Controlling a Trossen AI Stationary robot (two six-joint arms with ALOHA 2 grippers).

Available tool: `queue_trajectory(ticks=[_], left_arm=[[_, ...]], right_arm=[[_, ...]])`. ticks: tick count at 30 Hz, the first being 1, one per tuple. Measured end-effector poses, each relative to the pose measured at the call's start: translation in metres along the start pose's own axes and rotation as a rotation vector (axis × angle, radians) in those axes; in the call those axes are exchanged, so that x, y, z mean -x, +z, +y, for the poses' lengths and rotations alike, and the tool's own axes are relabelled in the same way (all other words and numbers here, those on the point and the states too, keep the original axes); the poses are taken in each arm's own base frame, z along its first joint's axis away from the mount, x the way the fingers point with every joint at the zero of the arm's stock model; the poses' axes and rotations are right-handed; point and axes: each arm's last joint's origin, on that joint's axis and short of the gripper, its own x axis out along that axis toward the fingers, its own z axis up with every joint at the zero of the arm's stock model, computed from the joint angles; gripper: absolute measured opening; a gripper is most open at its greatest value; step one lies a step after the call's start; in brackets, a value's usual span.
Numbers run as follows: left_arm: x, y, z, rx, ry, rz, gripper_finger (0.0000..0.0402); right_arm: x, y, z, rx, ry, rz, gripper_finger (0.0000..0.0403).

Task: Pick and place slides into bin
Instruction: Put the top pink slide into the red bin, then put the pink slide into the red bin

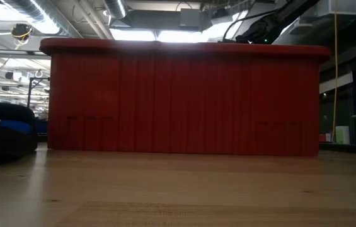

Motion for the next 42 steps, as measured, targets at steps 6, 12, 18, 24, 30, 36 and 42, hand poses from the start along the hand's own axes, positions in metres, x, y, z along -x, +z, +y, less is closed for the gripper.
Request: queue_trajectory(ticks=[6, 12, 18, 24, 30, 36, 42], left_arm=[[0.0000, 0.0000, 0.0000, 0.000, 0.000, 0.000, 0.0063], [0.0000, 0.0003, 0.0001, 0.002, 0.001, -0.002, 0.0063], [0.0000, 0.0003, 0.0001, 0.002, 0.001, -0.002, 0.0063], [0.0000, 0.0003, 0.0002, 0.003, 0.001, -0.003, 0.0063], [0.0001, 0.0004, 0.0002, 0.003, 0.001, -0.003, 0.0063], [0.0000, 0.0003, 0.0001, 0.003, 0.001, -0.003, 0.0063], [0.0000, 0.0003, 0.0001, 0.002, 0.001, -0.003, 0.0063]], right_arm=[[0.0000, 0.0000, 0.0000, -0.023, 0.000, 0.000, 0.0039], [-0.0001, 0.0002, -0.0003, -0.008, -0.003, -0.002, 0.0041], [-0.0001, 0.0011, -0.0011, 0.043, -0.010, -0.011, 0.0041], [-0.0001, 0.0013, -0.0012, 0.042, -0.011, -0.012, 0.0042], [0.0000, 0.0012, -0.0012, 0.043, -0.011, -0.011, 0.0047], [0.0000, 0.0013, -0.0014, 0.041, -0.013, -0.010, 0.0100], [0.0002, -0.0001, -0.0005, 0.047, -0.004, 0.004, 0.0140]])
